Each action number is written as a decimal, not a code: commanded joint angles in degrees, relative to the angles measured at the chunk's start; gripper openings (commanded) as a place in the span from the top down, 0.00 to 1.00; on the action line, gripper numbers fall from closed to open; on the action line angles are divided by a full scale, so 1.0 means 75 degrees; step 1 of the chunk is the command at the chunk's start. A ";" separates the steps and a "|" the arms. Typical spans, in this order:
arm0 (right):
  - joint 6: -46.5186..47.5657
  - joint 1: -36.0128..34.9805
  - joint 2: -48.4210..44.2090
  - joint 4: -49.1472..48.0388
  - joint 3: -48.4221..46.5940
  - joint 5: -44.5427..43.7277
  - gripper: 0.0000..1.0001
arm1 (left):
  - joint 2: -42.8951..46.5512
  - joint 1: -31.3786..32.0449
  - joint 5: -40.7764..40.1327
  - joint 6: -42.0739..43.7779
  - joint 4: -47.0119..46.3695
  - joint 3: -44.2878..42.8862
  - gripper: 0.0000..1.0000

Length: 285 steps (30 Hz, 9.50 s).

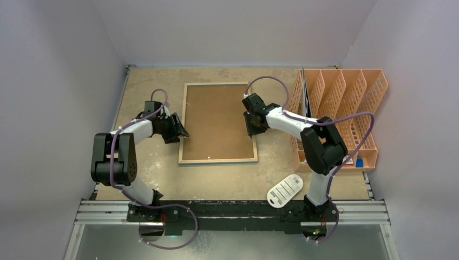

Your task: Put the photo into the frame

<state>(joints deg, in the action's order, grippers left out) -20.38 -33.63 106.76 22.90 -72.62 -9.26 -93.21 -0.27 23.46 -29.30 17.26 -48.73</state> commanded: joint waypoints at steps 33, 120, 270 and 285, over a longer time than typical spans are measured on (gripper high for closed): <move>0.0679 -0.0123 0.0488 -0.0466 0.0269 0.0832 0.68 | -0.0287 0.0036 0.0088 0.0192 0.0018 -0.0073 0.49; 0.0070 -0.0181 -0.0863 -0.0223 0.0463 -0.0858 0.24 | -0.0274 0.0036 0.0138 0.0425 0.0635 -0.0475 0.50; 0.1114 -0.0849 0.0364 -0.0381 -0.1080 0.0679 1.00 | -0.0621 0.0847 0.0819 0.0256 0.0171 -0.0355 0.56; 0.1268 -0.0512 -0.0163 -0.0843 -0.0669 0.3376 1.00 | -0.0742 0.0845 0.0506 0.0355 0.0519 -0.0909 0.56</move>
<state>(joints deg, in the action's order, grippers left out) -8.14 -33.93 109.30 27.68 -76.44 -7.68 -96.49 3.05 23.00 -26.00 23.75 -53.30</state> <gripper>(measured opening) 0.291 0.441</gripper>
